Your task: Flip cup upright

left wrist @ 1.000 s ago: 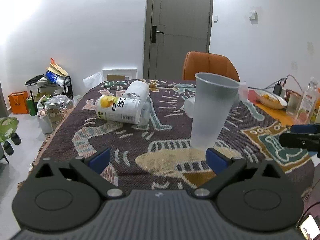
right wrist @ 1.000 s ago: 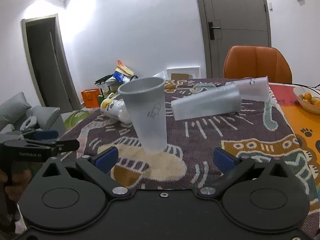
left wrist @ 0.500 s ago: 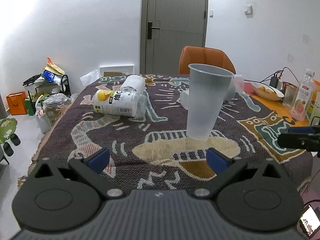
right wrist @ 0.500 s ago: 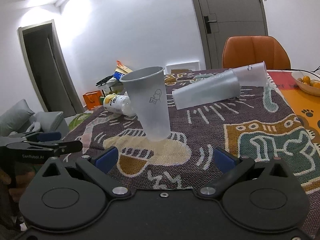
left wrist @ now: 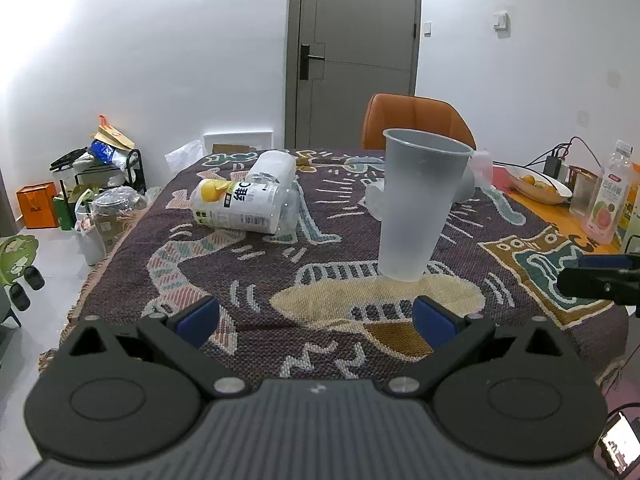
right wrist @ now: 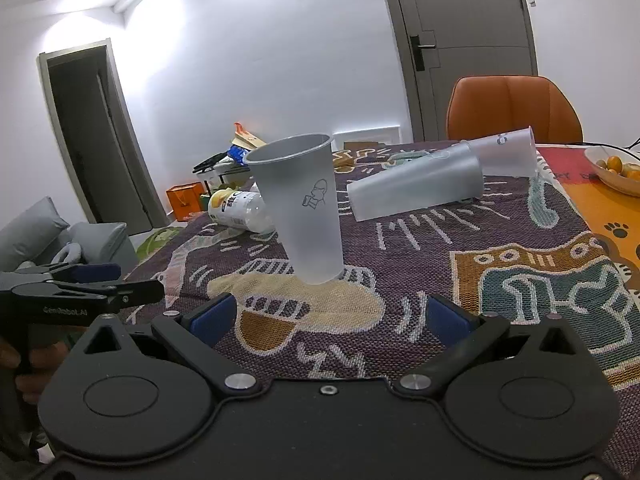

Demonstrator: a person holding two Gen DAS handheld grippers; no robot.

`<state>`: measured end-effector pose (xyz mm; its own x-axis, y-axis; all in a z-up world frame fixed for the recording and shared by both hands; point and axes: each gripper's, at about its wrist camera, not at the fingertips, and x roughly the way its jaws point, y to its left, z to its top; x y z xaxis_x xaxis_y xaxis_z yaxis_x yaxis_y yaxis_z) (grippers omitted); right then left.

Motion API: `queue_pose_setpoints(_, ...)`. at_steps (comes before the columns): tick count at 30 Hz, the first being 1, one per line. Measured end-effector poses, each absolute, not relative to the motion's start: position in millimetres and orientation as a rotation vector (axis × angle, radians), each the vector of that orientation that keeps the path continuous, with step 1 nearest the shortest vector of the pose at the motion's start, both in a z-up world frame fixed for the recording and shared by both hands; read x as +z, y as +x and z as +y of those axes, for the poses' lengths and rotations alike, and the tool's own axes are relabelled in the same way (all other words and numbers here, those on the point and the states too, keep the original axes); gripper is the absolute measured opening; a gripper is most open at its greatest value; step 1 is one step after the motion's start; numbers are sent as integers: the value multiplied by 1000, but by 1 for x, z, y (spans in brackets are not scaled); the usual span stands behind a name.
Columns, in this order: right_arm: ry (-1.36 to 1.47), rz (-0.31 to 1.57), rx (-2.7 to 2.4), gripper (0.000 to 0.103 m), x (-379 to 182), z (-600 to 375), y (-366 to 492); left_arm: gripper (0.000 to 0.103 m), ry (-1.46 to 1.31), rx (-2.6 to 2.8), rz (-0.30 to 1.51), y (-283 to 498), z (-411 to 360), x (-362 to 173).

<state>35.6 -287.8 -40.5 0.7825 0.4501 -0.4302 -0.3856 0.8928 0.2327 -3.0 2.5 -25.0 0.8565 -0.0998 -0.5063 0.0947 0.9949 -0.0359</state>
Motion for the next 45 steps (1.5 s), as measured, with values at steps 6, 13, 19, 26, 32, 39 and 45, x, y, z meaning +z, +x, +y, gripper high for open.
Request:
queue_pose_setpoints(6,146,501,457,103,-41,-289,36,102,-7,-107,531,-3,1,-25)
queue_pose_setpoints(13,167,501,466,103,-41,-291,36,102,-8,-108,530,-4,1,-25)
queue_pose_setpoints(19,166,502,462,103,-41,-290,37,102,-24,-100,547,-2,2,-26)
queue_pose_setpoints(26,166,502,460,103,-41,-291,37,102,-12,-105,539,-4,-1,-24)
queue_pose_setpoints(32,166,501,460,103,-40,-293,36,102,-9,-108,532,-6,-2,-22)
queue_pose_setpoints(39,167,498,459,103,-40,-293,36,102,-6,-110,526,-8,-2,-19)
queue_pose_setpoints(45,164,495,459,103,-39,-293,36,102,-10,-109,533,-8,-2,-20)
